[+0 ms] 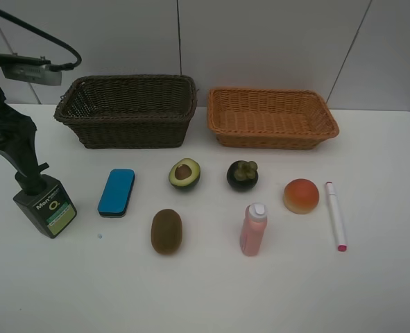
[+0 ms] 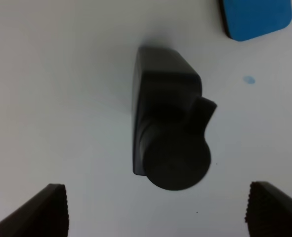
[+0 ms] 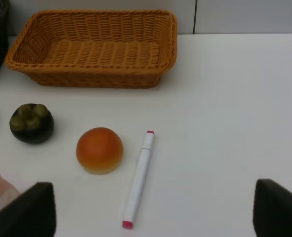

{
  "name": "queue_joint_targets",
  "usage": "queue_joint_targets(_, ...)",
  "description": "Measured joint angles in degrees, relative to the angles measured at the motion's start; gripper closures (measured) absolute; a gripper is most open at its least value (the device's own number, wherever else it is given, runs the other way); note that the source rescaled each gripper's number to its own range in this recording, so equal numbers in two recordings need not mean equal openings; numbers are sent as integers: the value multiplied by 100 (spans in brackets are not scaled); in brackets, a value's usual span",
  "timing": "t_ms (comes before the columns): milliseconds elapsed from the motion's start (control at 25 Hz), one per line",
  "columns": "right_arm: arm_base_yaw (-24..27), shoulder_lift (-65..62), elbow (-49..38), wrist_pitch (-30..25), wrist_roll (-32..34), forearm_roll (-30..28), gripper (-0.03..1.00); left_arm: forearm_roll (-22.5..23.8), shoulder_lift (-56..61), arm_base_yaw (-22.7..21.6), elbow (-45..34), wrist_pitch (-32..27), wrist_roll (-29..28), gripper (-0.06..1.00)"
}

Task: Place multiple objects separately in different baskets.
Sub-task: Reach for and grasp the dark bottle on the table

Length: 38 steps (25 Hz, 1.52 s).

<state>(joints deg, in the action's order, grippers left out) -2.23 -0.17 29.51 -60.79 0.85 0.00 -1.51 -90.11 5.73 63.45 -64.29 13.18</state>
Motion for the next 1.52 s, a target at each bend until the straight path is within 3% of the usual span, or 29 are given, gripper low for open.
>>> queue_joint_targets(240, 0, 0, 0, 0, 0, 0, -3, 64, -52, 0, 0, 410, 58, 12)
queue_joint_targets(520, 0, 0, 0, 0, 0, 0, -3, -233, -52, 0, -12, 607, 140, 12)
queue_joint_targets(1080, 0, 0, 0, 0, 0, 0, -3, -241, -84, 5, -890, 1739, 172, 12)
queue_joint_targets(1520, 0, 0, 0, 0, 0, 0, -3, -368, -946, 5, -1003, 1933, 167, 12)
